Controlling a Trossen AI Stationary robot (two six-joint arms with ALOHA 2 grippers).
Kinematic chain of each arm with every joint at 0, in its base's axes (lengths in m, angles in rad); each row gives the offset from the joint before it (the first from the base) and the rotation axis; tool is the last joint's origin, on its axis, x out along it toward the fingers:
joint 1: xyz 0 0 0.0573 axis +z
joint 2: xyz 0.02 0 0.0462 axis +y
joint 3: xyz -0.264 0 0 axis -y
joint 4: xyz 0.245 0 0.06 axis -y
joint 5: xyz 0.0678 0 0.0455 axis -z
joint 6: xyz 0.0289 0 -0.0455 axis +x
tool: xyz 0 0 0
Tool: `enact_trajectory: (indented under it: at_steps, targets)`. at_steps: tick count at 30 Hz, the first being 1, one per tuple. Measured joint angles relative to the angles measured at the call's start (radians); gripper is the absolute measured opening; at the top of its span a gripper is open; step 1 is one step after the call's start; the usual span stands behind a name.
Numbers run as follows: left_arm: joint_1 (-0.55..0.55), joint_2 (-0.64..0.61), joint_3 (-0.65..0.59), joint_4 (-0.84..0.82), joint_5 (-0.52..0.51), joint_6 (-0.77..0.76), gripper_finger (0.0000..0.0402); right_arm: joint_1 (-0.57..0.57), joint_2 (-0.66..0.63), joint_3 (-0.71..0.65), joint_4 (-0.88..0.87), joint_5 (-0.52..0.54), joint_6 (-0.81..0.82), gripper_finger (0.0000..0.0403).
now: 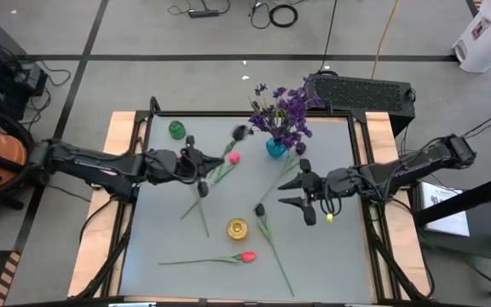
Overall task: Sort flowers into vase by color
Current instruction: Put the bottom right black flower into the green vase
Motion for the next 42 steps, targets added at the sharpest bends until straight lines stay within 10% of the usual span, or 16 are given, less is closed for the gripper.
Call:
enact_trajectory:
  at_steps: [18,31,42]
  targets:
    - [0.063,-0.25,0.0,-0.039,-0.369,0.134,0.0004,0.047,0.0,0.0,0.006,-0.011,-0.01,0.016]
    - [0.345,-0.397,0.0,-0.148,-0.326,0.159,0.0004,0.047,0.0,0.0,0.006,-0.011,-0.01,0.016]
    - [0.656,-0.408,0.0,-0.137,-0.064,0.15,0.001,0.047,0.0,0.0,0.006,-0.01,-0.01,0.016]
